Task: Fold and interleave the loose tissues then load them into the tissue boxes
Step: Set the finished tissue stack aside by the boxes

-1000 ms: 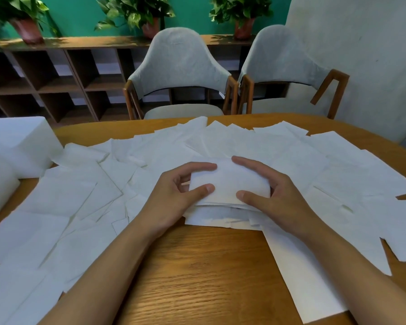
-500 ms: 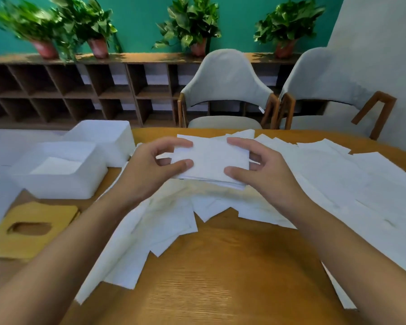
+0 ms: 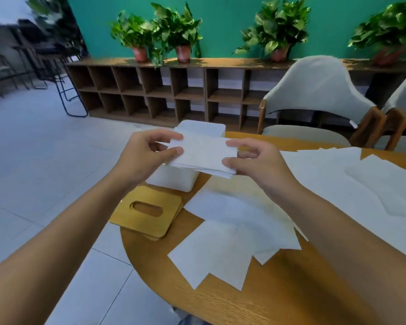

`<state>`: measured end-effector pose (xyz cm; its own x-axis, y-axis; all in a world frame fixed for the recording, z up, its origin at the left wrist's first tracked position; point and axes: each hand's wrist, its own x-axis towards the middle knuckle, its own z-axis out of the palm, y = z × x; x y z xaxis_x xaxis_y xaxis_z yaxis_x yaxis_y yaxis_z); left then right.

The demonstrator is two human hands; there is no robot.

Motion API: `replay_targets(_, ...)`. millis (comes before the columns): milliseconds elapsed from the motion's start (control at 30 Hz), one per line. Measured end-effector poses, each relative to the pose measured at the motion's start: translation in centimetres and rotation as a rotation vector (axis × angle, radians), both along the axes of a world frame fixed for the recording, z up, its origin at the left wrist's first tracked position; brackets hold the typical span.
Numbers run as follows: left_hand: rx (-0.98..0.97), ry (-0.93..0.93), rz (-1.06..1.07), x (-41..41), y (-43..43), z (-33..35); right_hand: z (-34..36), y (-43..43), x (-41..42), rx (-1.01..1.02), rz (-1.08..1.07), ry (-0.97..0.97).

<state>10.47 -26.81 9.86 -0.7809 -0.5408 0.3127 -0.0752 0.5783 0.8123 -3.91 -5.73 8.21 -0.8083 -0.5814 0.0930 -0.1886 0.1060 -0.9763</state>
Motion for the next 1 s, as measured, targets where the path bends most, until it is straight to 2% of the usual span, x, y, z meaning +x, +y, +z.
replay_targets(167,-0.072,-0.083,0.072,0.3,-5.5,-0.5,-0.5,-6.8,-0.4,0.074,0.018,0.035)
replay_targets(367,-0.072,-0.146,0.140,-1.4,-10.2,-0.8,-1.3,-11.6,-2.3,0.215,0.023,0.218)
replay_targets(600,-0.297,-0.374,0.137,-3.3,-12.4,-1.7,-2.9,-14.6,-3.5,0.433,0.069,0.450)
replay_targets(833,-0.484,-0.521,0.121,-4.4,-12.6,-2.7,-3.2,-15.9,-2.8,0.651,0.100,0.580)
replay_targets(933,-0.523,-0.514,0.124,-4.7,-12.1,-2.9,-3.0,-15.7,-2.0,0.712,0.086,0.626)
replay_targets(1000,-0.513,-0.454,0.107,-4.7,-11.5,-2.5,-2.9,-15.0,-1.8,0.662,0.068,0.649)
